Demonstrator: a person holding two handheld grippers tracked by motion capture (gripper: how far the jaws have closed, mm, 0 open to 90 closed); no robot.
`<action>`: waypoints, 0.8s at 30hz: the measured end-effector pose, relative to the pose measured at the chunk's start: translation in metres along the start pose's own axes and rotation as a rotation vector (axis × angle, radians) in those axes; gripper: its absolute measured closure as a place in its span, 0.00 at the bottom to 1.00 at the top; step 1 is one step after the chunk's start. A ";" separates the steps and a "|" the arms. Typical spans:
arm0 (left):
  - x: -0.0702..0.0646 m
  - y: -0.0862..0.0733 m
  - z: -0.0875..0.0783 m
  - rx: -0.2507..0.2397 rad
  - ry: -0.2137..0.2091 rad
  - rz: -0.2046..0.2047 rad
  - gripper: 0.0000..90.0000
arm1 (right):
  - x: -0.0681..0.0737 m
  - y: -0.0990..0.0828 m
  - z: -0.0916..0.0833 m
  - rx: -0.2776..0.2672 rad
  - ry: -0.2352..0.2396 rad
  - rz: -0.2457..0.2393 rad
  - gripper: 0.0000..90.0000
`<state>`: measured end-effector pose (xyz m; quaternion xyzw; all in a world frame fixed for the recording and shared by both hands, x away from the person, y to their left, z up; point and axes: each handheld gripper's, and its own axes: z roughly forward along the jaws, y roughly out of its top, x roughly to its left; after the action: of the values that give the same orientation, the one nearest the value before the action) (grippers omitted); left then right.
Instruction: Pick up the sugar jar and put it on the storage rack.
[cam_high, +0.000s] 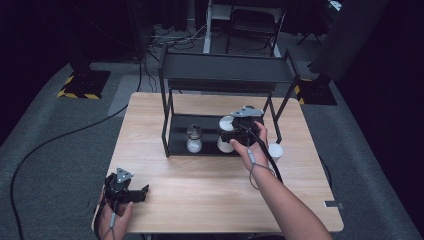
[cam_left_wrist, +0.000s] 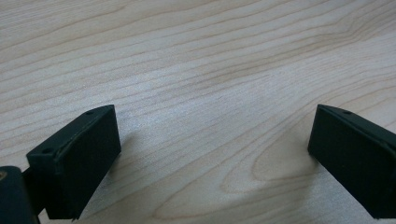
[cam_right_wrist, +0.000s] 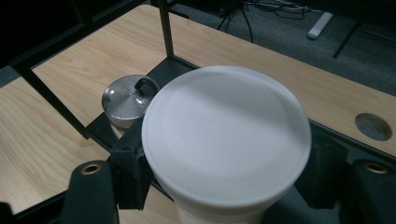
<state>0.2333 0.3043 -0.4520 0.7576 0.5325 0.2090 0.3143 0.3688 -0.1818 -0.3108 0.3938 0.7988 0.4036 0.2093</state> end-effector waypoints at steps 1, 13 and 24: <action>0.000 0.000 0.000 -0.001 0.000 -0.001 0.02 | 0.000 0.000 0.004 0.004 0.001 0.004 0.36; 0.000 0.000 0.000 -0.001 0.001 -0.003 0.02 | 0.005 0.000 0.035 0.018 0.000 0.023 0.36; 0.000 0.000 0.000 -0.001 0.001 -0.003 0.02 | 0.008 -0.001 0.055 0.051 -0.004 0.025 0.36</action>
<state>0.2331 0.3040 -0.4522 0.7566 0.5336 0.2093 0.3148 0.3995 -0.1495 -0.3434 0.4096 0.8035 0.3850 0.1959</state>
